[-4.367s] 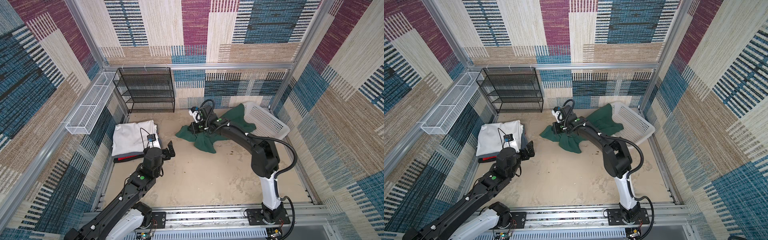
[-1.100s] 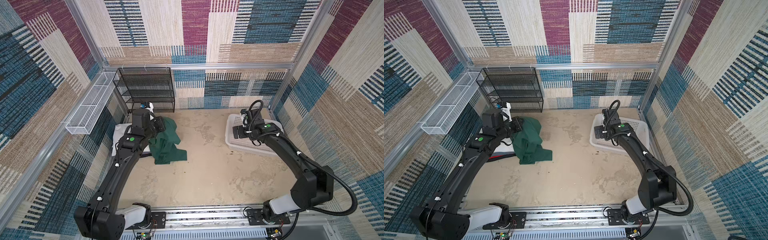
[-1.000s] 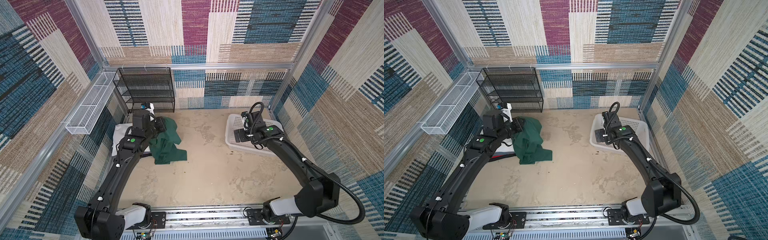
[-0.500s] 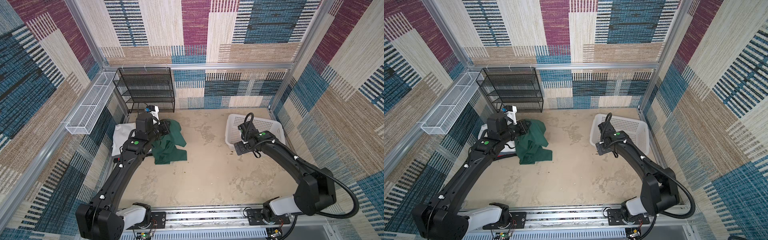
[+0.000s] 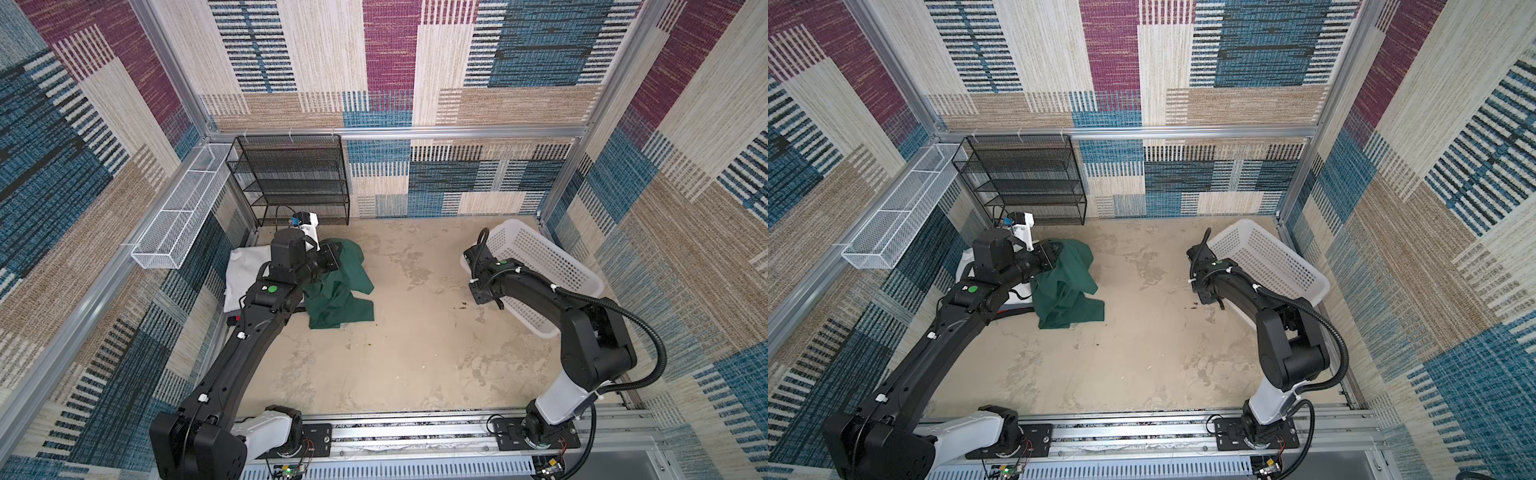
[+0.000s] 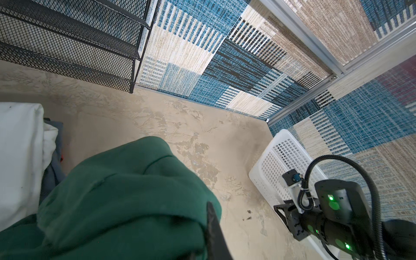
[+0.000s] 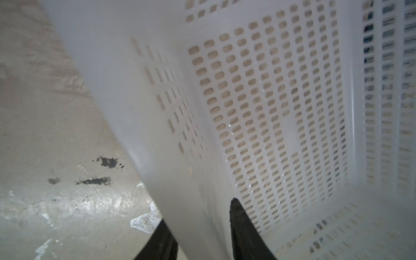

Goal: Fold and stack the t-shirts
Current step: 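Push the white basket farther from the robot with the right gripper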

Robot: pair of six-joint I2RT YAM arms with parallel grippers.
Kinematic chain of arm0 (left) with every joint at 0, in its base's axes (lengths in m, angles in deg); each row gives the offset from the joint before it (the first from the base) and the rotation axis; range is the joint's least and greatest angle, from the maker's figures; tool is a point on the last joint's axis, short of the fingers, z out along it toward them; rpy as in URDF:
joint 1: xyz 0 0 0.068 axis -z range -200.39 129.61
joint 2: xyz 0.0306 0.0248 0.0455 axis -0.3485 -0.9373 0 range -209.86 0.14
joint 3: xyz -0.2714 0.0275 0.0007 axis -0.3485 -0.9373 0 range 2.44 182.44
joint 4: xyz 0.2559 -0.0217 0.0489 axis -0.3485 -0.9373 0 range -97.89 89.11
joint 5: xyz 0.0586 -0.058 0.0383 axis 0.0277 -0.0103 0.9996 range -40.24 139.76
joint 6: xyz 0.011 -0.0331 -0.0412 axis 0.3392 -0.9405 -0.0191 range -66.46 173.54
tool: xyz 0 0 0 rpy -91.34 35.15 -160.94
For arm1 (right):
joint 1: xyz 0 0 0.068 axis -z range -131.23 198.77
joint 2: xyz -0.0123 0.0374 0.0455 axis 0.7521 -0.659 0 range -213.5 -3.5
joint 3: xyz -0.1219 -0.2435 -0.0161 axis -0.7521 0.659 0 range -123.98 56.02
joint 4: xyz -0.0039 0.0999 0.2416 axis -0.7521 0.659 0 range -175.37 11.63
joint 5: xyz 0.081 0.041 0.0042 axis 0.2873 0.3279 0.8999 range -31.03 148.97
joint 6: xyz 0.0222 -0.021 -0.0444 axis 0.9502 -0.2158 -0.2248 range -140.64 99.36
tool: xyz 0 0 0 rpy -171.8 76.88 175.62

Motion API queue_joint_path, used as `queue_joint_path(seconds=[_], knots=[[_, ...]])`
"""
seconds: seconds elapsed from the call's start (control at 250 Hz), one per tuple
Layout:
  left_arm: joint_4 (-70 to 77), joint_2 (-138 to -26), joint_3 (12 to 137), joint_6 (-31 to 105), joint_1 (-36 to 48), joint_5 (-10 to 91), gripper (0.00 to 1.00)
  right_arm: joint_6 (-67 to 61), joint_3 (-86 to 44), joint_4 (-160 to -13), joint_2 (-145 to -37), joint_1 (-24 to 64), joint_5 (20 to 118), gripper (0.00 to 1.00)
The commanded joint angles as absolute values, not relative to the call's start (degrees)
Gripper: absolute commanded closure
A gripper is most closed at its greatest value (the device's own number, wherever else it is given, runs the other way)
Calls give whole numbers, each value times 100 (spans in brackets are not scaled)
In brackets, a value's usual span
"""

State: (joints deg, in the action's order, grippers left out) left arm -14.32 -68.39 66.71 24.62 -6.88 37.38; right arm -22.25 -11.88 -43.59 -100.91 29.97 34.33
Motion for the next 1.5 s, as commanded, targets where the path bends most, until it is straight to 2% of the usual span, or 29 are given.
queue_joint_path(seconds=[0.0,0.048,0.116,0.176,0.288,0.492,0.608,0.728,0.828,0.936,1.004,1.056,1.096,1.128,1.188,1.244,1.348,1.496], knots=[[-1134,-6805,6591,2436,-695,3649,100,-2425,-1537,-4951,-10367,3061,3369,61],[-1134,-6809,6555,2450,-695,3632,100,-2539,-1769,-5070,-10548,3131,3427,67],[-1130,-6801,6521,2445,-696,3614,100,-2662,-2089,-5178,-10801,3252,3471,69],[-1116,-6767,6482,2454,-695,3597,100,-2826,-2410,-5263,-11115,3405,3425,78],[-1117,-6688,6398,2479,-695,3666,100,-3076,-3037,-5294,-11745,3692,3301,81],[-1164,-6586,6377,2552,-695,3820,100,-3479,-4165,-5544,-12553,3988,3416,92],[-1204,-6551,6392,2611,-696,3927,100,-3836,-4770,-5777,-13010,4061,3302,94],[-1231,-6520,6390,2638,-695,3996,100,-3833,-6164,-5401,-13787,4233,3447,92],[-1243,-6516,6348,2662,-696,4069,100,-4275,-7037,-5545,-14399,4260,3155,92],[-1400,-6507,6311,2675,-695,4127,100,-3938,-8822,-4928,-15328,4490,3320,90],[-1504,-6474,6285,2699,-695,4139,100,-4033,-9583,-4730,-15713,4552,3549,86],[-1534,-6438,6256,2717,-700,4166,100,-4170,-9408,-5046,-15654,4550,3559,84],[-1537,-6413,6228,2726,-695,4200,100,-4191,-9125,-5309,-15516,4560,3565,78],[-1531,-6402,6207,2726,-697,4224,100,-4182,-8924,-5503,-15400,4579,3621,61],[-1522,-6409,6207,2742,-695,4240,100,-4107,-8761,-5678,-15245,4588,3700,20],[-1508,-6444,6221,2744,-695,4179,100,-4023,-8854,-5595,-15175,4587,3711,0],[-1465,-6556,6240,2736,-695,4008,100,-3762,-8946,-5341,-14919,4587,3972,1],[-1419,-6665,6272,2693,-693,3834,100,-3019,-8464,-5221,-13982,4473,4067,2]])
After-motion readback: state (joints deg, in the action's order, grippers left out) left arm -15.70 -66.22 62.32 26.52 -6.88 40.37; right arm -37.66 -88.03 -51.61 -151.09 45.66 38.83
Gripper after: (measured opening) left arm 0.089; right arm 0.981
